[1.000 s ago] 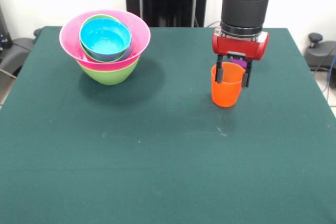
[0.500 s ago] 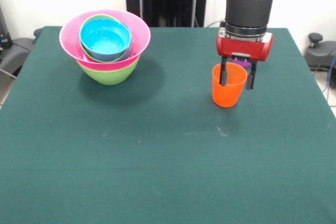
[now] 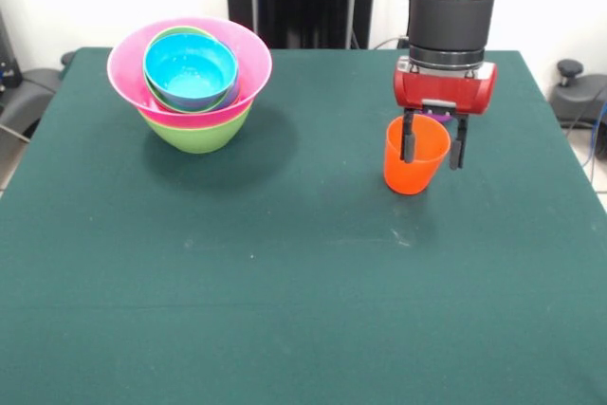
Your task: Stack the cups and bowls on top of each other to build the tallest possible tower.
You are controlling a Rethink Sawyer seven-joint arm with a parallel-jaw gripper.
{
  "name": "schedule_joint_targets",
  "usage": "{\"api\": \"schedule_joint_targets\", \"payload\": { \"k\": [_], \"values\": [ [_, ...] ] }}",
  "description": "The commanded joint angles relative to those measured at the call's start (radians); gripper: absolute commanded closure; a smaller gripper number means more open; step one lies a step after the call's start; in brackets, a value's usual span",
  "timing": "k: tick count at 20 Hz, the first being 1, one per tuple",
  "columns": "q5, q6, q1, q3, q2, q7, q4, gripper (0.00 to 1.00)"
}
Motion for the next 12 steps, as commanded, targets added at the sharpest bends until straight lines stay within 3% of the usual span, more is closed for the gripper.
{"api": "schedule_joint_targets", "payload": {
  "k": [1, 12],
  "values": [
    [0.036, 0.047, 0.035, 0.069, 0.056, 0.174, 0.125, 0.00],
    [0.063, 0.096, 0.069, 0.029, 0.015, 0.166, 0.139, 0.00]
  ]
}}
